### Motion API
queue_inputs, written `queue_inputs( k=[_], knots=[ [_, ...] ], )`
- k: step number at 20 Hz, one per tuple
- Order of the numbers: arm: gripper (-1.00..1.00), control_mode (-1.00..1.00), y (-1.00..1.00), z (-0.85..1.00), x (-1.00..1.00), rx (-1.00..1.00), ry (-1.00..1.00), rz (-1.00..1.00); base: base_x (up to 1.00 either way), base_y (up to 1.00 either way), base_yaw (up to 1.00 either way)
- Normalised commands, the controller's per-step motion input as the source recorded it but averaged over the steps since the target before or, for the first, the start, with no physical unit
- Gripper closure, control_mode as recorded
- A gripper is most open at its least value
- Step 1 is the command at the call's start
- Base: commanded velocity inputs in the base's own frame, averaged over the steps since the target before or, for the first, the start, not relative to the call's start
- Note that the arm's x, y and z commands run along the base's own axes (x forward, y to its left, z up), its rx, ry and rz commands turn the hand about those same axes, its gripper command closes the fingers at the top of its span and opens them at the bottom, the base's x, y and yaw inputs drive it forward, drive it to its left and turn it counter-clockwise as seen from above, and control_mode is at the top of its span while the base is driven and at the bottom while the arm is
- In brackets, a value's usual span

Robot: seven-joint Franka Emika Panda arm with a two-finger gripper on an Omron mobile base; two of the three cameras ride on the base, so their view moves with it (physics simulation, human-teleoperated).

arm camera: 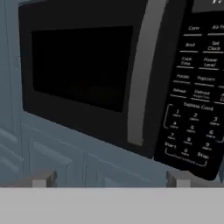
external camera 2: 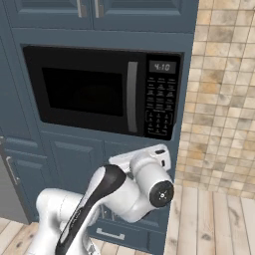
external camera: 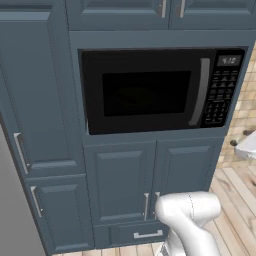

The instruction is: Remove the peach from the bowl and place it on the small plate. Then place the bowl with only the fish in the microwave, close the door, and press the start button to microwave the fish.

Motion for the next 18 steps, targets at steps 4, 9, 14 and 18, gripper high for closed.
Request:
queue_inputs(
  k=[4,9,14,18],
  knots=[
    [-1.00,-1.00,0.09,-0.45,0.29,0.00,-0.26,0.35,0.00,0.00,0.00],
    [-1.00,-1.00,0.11,-0.18,0.01,-0.01,-0.02,0.15,0.00,0.00,0.00],
    [-1.00,-1.00,0.08,-0.23,0.29,0.00,-0.09,0.27,0.00,0.00,0.00],
    [-1.00,-1.00,0.00,-0.03,0.39,0.00,-0.10,0.17,0.00,0.00,0.00]
  ],
)
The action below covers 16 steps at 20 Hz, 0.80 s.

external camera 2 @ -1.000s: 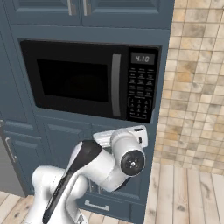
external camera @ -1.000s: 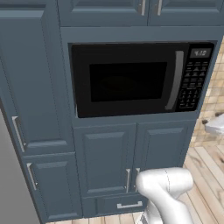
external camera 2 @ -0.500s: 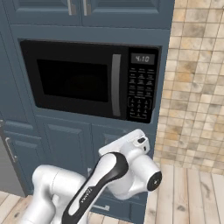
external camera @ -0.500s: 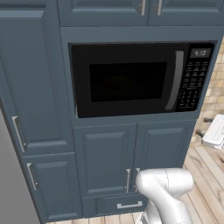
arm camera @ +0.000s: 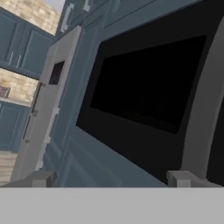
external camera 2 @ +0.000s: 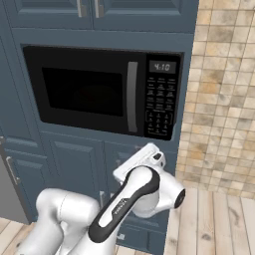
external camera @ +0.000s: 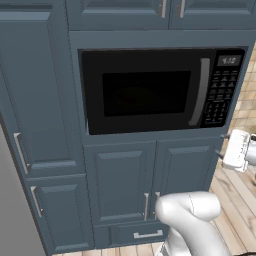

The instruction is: Remove the peach from the bowl and place it on the small plate. Then place the bowl with only the fish in the microwave, close the door, and press the start button to microwave the fish.

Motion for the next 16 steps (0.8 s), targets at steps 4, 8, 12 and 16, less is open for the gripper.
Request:
queue_inputs(
  k=[4,8,12,16],
  knots=[
    [-1.00,-1.00,0.00,0.05,0.22,0.00,0.00,0.00,0.00,0.00,0.00],
    [-1.00,-1.00,0.00,0.14,0.32,0.00,0.00,-0.12,0.00,0.00,0.00],
    [-1.00,-1.00,0.01,0.08,0.49,0.00,0.00,-0.19,0.00,0.00,0.00],
    [-1.00,-1.00,0.10,0.01,0.51,0.00,0.00,-0.21,0.00,0.00,0.00]
  ],
)
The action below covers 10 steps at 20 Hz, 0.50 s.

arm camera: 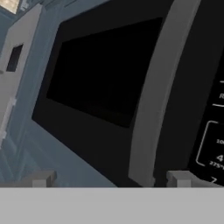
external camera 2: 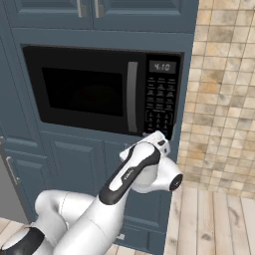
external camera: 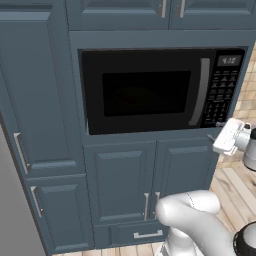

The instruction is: Remove the peach from the bowl and place it on the small plate. Then place the bowl with only the fish in the microwave, close the door, and press the start button to microwave the fish.

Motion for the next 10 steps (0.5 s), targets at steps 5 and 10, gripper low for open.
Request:
queue_inputs(
  k=[5,10],
  knots=[
    [-1.00,-1.00,0.00,0.00,0.44,0.00,0.00,-0.14,0.00,0.00,0.00],
    [-1.00,-1.00,0.00,-0.01,0.46,0.00,0.00,-0.09,0.00,0.00,0.00]
  ],
)
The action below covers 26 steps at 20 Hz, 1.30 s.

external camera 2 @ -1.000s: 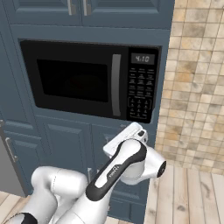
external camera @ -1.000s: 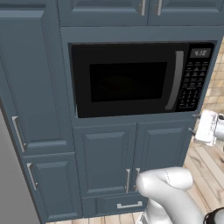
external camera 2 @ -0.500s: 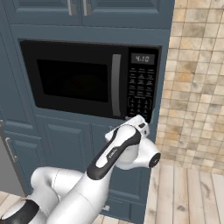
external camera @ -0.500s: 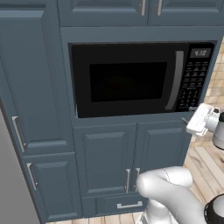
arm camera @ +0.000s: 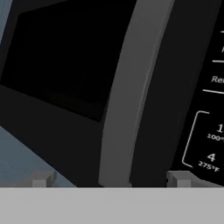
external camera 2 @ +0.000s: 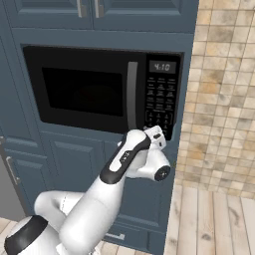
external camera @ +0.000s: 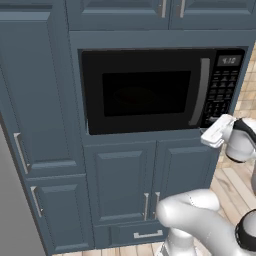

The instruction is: Remove the peach from the bowl and place it on the small plate. Then place the bowl with only the fish in the microwave, close the door, and press the start button to microwave the fish.

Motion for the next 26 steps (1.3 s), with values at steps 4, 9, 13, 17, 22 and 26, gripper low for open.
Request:
queue_inputs(
  k=[4,9,13,17,22,26],
  knots=[
    [-1.00,-1.00,0.00,-0.24,0.42,0.00,0.00,-0.07,0.00,0.00,0.00],
    [-1.00,-1.00,0.00,-0.47,0.15,0.00,0.00,-0.03,0.00,0.00,0.00],
    [-1.00,-1.00,-0.01,-0.20,0.18,0.00,0.00,-0.02,0.00,0.00,0.00],
    [-1.00,-1.00,-0.15,0.00,0.04,0.00,0.00,-0.04,0.00,0.00,0.00],
    [-1.00,-1.00,-0.26,0.07,0.00,0.00,-0.01,-0.01,0.00,0.00,0.00],
    [-1.00,-1.00,-0.17,0.23,0.00,0.00,-0.01,0.00,0.00,0.00,0.00]
  ],
)
